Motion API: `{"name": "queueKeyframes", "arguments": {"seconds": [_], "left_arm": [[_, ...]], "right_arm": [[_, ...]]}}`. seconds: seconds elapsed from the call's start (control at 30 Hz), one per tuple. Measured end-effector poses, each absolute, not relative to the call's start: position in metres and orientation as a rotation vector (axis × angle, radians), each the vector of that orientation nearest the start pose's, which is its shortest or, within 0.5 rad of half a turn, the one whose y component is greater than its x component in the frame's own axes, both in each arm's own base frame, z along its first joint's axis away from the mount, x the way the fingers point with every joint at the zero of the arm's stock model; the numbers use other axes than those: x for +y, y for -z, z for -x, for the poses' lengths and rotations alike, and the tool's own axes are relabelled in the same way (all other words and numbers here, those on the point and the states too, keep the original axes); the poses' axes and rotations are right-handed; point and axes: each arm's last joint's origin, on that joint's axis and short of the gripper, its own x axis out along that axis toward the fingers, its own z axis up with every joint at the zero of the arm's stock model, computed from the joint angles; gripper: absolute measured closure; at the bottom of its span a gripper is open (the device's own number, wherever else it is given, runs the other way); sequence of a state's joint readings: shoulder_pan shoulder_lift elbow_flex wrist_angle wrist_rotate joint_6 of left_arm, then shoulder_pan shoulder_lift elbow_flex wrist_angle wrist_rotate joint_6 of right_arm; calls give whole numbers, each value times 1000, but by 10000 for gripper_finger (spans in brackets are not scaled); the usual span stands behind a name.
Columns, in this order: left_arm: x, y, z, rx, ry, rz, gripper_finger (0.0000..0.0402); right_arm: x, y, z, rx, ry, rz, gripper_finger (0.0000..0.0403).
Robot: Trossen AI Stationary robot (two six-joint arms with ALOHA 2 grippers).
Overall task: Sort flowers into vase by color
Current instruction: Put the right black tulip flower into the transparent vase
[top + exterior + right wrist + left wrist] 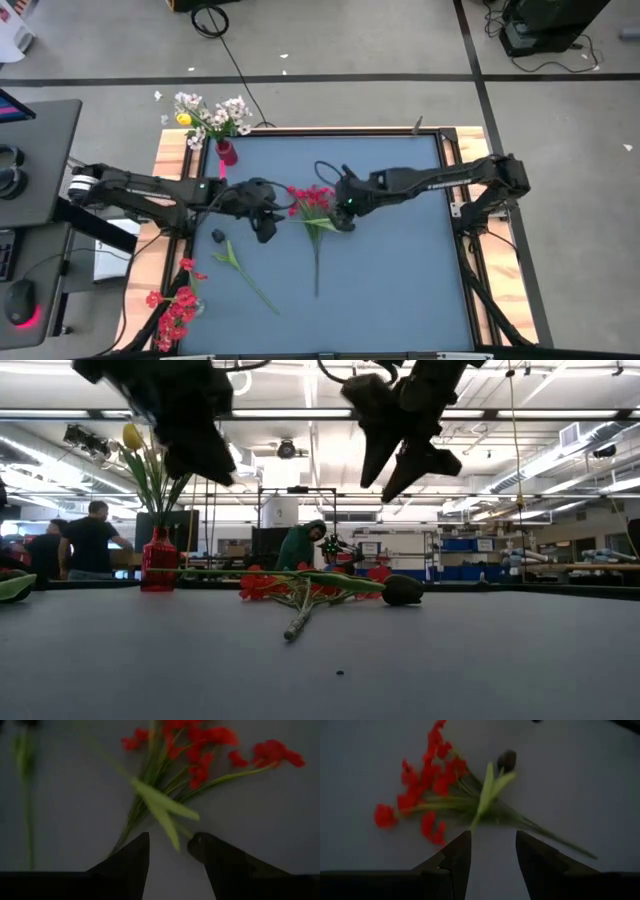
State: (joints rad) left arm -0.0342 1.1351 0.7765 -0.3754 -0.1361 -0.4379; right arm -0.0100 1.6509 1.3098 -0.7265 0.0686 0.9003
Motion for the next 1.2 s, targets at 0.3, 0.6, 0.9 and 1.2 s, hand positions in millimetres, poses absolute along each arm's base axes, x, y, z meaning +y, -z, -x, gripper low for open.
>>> {"name": "queueKeyframes", "arguments": {"seconds": [0.3,0.6,0.9,1.2], "left_arm": [[20,-217,-272,700,-226,259,242],[23,-189,-302,815,-80,47,242],[22,-165,-310,883,-33,12,247],[22,-163,-309,904,16,-31,281]], "right_arm": [[-43,-275,-311,1086,347,-722,215],[-52,-284,-290,1150,370,-601,215],[-53,-279,-289,1163,368,-590,215],[-46,-265,-285,1203,406,-678,215]]}}
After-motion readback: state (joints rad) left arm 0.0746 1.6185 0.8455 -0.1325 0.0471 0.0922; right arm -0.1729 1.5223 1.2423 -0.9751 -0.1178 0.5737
